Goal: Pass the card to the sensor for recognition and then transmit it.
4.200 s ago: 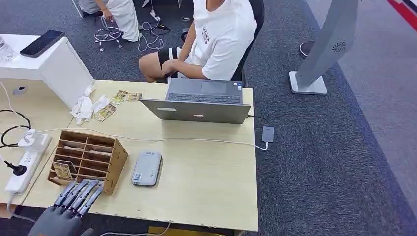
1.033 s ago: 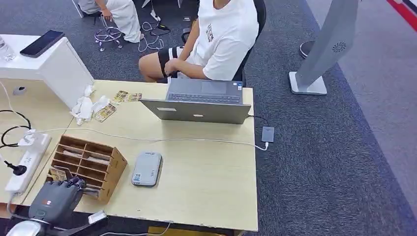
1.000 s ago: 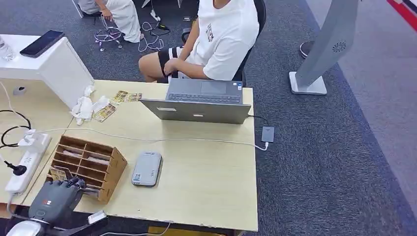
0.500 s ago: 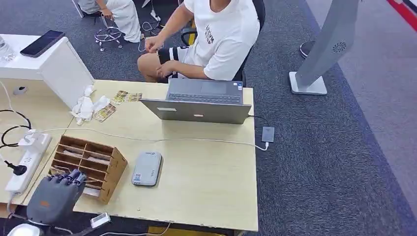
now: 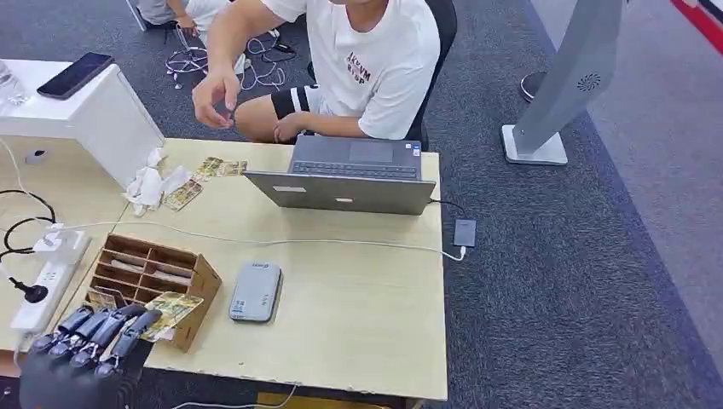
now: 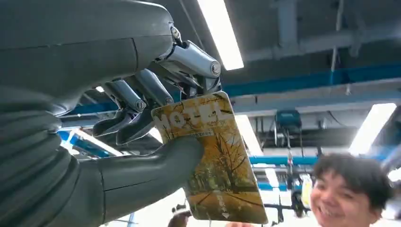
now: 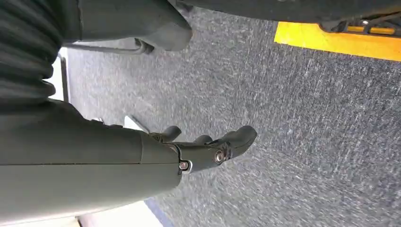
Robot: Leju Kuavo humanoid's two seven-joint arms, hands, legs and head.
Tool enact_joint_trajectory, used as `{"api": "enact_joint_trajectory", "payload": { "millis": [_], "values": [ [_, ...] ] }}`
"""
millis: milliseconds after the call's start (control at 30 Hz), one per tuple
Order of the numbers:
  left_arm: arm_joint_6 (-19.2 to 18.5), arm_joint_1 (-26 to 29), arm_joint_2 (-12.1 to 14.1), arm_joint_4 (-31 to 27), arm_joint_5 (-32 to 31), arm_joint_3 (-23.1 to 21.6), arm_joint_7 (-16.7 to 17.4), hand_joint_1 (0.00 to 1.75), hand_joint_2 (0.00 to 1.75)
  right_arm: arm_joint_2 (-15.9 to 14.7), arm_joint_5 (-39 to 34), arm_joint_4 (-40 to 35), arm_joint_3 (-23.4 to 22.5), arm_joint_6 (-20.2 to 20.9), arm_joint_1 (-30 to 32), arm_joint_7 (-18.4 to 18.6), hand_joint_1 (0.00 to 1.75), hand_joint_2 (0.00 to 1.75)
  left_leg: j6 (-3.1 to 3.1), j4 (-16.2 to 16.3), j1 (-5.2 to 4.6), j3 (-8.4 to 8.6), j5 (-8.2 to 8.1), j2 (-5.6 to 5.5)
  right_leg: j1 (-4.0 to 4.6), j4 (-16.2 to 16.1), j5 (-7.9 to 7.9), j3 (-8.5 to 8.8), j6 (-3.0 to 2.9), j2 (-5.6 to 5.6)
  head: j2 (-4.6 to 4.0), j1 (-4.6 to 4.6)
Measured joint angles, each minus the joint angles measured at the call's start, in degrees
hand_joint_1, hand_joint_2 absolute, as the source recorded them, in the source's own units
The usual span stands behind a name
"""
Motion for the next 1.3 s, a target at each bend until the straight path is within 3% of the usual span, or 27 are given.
{"api": "enact_joint_trajectory", "payload": {
  "millis": [100, 200, 367, 400, 500, 667, 1000, 1033, 1067, 1200, 1300],
  "values": [
    [-2.07, -8.05, -0.70, 3.97, 6.39, -0.22, -1.79, 1.75, 1.75, 0.00, 2.22, 0.07, 0.09, 0.20, -0.33, 0.68, 0.00, 1.75, -0.11, 0.00, 0.01, 0.03, 0.16, -0.31, 0.00, 0.02, 0.04, 0.12, -0.04, -0.22, -0.02, 0.02],
    [-5.18, -17.81, -2.29, 10.01, 8.04, -0.70, -2.34, 1.75, 1.75, -0.04, 4.23, 0.13, 0.67, 0.42, -0.63, 0.86, 0.00, 1.75, -0.09, 0.00, 0.01, -0.02, 0.37, -0.37, 0.01, 0.02, 0.21, 0.06, -0.09, -0.32, -0.02, -0.04],
    [-2.34, -38.88, -5.64, 31.29, 3.61, -1.00, -2.80, 1.75, 1.75, -0.90, 5.59, 0.41, 2.64, 0.98, -1.92, -2.10, 0.00, 1.75, -0.18, 0.01, 0.01, -0.15, 0.69, -0.39, 0.01, 0.06, 0.60, 0.02, -0.06, -0.27, -0.02, 0.02],
    [-1.50, -42.04, -6.03, 35.14, 2.92, -1.00, -2.80, 1.75, 0.00, -1.03, 5.72, 0.53, 3.02, 1.01, -2.12, -2.10, 0.00, 1.75, -0.19, 0.01, 0.01, -0.13, 0.70, -0.24, 0.00, 0.08, 0.73, -0.03, -0.13, -0.17, 0.00, -0.02],
    [-0.26, -48.87, -7.23, 45.03, 0.93, -0.98, -2.62, 1.75, 0.00, -1.53, 6.44, 0.81, 3.67, 1.07, -2.14, -1.51, 0.00, 1.75, -0.14, 0.02, 0.00, -0.18, 0.75, -0.08, -0.01, 0.08, 0.81, -0.12, -0.10, 0.01, -0.02, -0.07],
    [0.00, -55.51, -8.20, 55.16, -0.73, -0.72, -1.60, 1.75, 0.00, -2.05, 6.42, 1.25, 4.31, 1.79, -2.14, 0.00, 0.00, 1.75, -0.14, 0.03, 0.00, -0.23, 0.74, 0.01, 0.00, 0.08, 0.80, -0.22, -0.10, 0.08, 0.00, -0.11],
    [0.04, -60.35, -8.98, 64.44, -0.31, -0.61, -1.49, 1.75, 0.00, -2.58, 6.23, 1.73, 4.52, 2.14, -2.11, 0.33, 0.00, 1.75, -0.14, 0.03, 0.00, -0.31, 0.74, 0.06, 0.00, 0.10, 0.80, -0.30, -0.11, 0.10, -0.02, -0.09],
    [0.04, -60.52, -9.03, 64.91, -0.29, -0.61, -1.51, 0.56, 0.00, -2.58, 6.23, 1.73, 4.52, 2.16, -2.09, 0.31, 0.00, 1.75, -0.14, 0.03, 0.00, -0.31, 0.74, 0.06, 0.00, 0.10, 0.80, -0.29, -0.11, 0.10, -0.02, -0.09],
    [0.04, -60.63, -9.05, 65.20, -0.33, -0.59, -1.53, 0.00, 0.00, -2.60, 6.23, 1.75, 4.52, 2.23, -2.09, 0.24, 0.00, 1.75, -0.14, 0.03, 0.00, -0.31, 0.74, 0.06, 0.00, 0.10, 0.80, -0.30, -0.11, 0.10, -0.02, -0.09],
    [0.04, -60.66, -9.35, 65.74, -0.18, -0.33, -1.83, 0.00, 0.00, -2.64, 6.01, 1.84, 4.52, 2.56, -2.08, -0.17, 0.00, 1.75, -0.14, 0.03, 0.00, -0.32, 0.74, 0.06, 0.01, 0.10, 0.80, -0.30, -0.11, 0.10, -0.02, -0.09],
    [0.09, -59.51, -9.83, 63.90, 1.42, 0.77, -4.60, 0.00, 0.00, -2.64, 4.81, 1.95, 4.50, 1.97, -2.02, -0.72, 0.00, 1.75, -0.14, 0.03, 0.00, -0.33, 0.74, 0.08, 0.00, 0.10, 0.80, -0.30, -0.11, 0.12, -0.02, -0.09]
  ]
}}
